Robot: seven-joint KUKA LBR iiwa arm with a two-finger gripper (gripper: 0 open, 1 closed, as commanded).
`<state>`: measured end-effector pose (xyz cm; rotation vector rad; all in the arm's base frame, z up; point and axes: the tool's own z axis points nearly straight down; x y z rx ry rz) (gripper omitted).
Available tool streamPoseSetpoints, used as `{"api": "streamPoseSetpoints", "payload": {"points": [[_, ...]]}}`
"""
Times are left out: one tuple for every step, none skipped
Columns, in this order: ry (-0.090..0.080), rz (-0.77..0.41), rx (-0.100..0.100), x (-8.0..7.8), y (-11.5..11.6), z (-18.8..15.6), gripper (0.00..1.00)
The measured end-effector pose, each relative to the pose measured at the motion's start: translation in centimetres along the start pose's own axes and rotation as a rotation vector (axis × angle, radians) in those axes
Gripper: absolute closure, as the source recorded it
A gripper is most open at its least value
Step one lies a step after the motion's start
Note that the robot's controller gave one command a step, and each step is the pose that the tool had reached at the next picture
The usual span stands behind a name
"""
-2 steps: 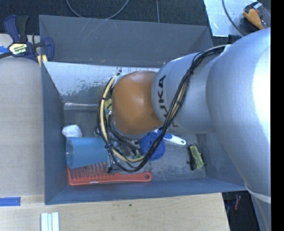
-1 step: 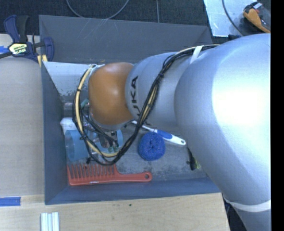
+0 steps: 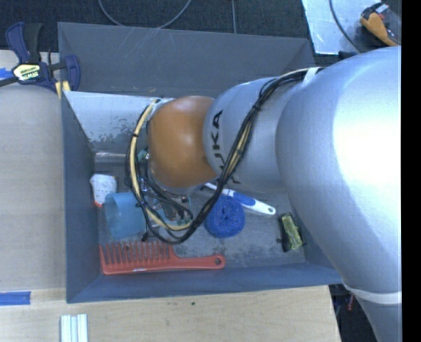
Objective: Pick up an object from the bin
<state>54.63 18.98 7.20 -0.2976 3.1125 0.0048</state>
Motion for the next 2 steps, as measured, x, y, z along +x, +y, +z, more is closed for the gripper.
{"api": "streamPoseSetpoints", "payload": {"points": [[0.0,0.001,0.0,0.0,0.0,0.0,1.0],[0.0,0.001,-0.001,0.0,0.01,0.0,1.0]]}}
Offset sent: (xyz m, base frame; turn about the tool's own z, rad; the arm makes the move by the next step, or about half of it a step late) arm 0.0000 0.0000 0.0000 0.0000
